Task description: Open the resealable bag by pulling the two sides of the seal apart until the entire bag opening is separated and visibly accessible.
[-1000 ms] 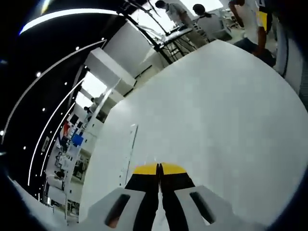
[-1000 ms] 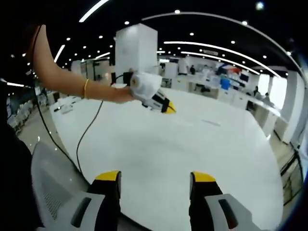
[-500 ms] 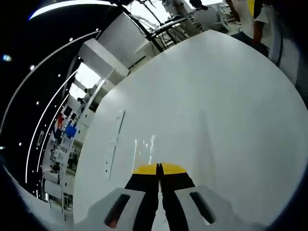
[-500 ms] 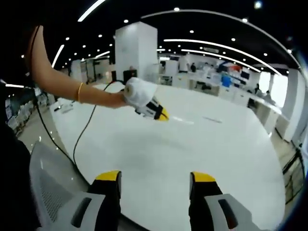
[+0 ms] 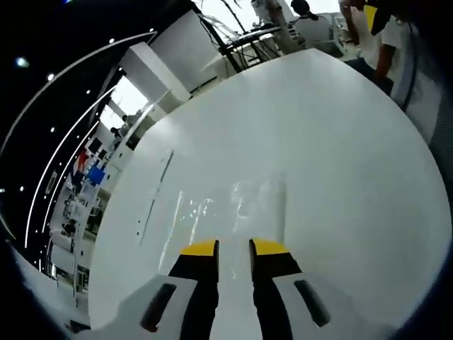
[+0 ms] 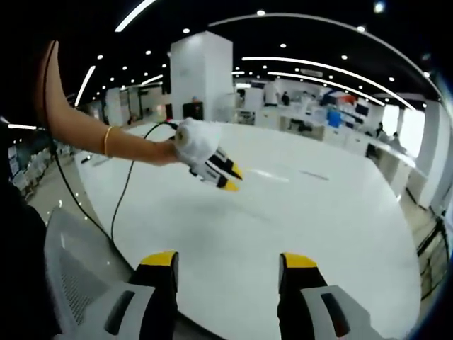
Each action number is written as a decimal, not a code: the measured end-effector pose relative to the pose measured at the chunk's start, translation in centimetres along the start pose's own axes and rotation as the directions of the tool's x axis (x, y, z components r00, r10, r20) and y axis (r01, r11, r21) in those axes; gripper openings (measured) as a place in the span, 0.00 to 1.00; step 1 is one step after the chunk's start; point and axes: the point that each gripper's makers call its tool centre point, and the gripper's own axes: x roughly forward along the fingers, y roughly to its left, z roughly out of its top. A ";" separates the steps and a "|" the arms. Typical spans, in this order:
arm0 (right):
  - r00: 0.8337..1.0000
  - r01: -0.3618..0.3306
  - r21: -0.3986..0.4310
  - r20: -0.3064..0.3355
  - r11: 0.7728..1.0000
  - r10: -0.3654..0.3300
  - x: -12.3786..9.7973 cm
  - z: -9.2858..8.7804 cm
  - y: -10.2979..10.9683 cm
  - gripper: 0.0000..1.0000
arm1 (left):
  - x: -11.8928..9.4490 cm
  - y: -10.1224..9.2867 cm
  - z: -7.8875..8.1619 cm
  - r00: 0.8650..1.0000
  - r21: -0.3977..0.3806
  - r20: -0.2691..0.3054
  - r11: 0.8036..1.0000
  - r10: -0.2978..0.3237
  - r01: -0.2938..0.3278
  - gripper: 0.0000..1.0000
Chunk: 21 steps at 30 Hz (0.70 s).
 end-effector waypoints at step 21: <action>1.000 -0.002 -0.014 0.017 1.000 0.003 -0.5 -0.1 1.0 0.56 | -8.3 -2.8 -0.1 0.998 -0.192 0.028 0.981 0.049 -0.042 0.39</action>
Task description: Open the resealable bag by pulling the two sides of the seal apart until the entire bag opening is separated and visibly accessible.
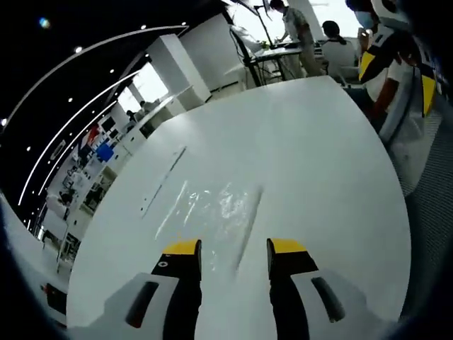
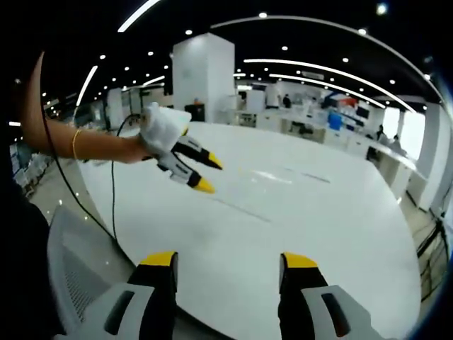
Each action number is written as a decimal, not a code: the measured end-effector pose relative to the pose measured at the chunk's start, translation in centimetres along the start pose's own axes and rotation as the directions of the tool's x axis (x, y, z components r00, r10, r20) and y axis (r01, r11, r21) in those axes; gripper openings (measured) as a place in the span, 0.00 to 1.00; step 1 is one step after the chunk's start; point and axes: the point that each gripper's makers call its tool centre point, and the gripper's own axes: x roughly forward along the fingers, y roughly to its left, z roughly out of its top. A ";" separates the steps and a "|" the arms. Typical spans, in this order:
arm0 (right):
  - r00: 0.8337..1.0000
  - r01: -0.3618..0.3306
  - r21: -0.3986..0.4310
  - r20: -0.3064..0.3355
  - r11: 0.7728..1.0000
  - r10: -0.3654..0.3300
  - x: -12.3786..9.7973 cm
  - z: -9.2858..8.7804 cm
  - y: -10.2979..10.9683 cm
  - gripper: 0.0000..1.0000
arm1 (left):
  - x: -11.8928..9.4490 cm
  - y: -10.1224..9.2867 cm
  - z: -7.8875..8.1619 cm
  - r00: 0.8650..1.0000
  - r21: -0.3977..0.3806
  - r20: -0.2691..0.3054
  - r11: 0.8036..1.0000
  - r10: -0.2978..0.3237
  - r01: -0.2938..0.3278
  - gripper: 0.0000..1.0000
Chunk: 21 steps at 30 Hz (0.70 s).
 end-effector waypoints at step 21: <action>0.999 0.005 -0.029 0.032 1.000 -0.004 -0.7 0.3 0.6 0.58 | -9.3 -4.0 1.5 0.984 -0.190 0.163 0.981 0.065 -0.033 0.91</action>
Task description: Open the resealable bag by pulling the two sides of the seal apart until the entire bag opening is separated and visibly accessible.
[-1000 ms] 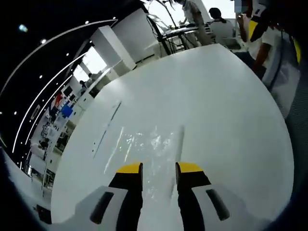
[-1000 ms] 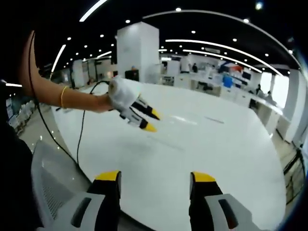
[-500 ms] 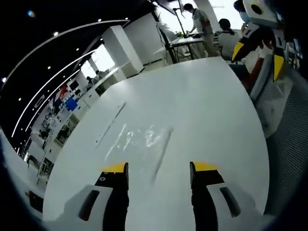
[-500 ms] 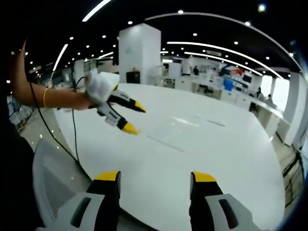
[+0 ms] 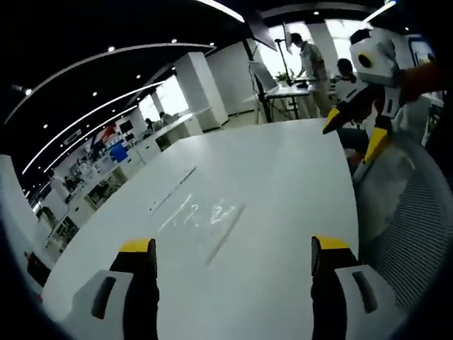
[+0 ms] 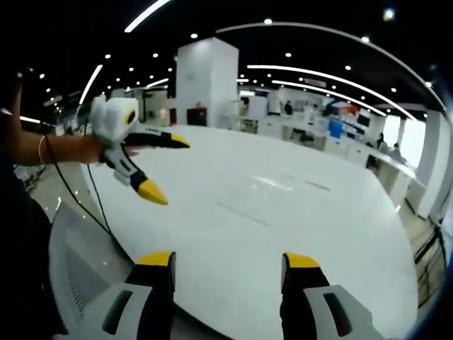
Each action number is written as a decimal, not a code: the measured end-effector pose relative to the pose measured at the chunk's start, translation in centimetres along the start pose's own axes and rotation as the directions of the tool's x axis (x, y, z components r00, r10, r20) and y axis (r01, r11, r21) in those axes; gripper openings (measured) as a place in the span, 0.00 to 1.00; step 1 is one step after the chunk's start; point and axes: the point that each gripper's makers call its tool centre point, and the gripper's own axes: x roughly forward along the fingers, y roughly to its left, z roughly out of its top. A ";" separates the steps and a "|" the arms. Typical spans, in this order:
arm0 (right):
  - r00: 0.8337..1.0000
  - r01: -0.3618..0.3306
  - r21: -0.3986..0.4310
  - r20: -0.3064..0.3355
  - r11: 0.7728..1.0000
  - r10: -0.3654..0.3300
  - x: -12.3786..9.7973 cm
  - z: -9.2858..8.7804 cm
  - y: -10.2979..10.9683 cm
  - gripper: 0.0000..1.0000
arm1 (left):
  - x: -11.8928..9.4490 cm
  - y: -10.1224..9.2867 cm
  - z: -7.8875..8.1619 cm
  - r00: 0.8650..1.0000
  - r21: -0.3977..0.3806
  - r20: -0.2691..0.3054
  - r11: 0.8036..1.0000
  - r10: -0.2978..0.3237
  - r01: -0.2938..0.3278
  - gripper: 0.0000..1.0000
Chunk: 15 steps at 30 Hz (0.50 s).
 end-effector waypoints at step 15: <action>1.000 -0.004 0.001 0.016 1.000 0.004 -0.6 -0.1 0.1 0.58 | -3.4 -3.0 -3.3 0.999 -0.185 -0.027 0.982 0.034 -0.038 1.00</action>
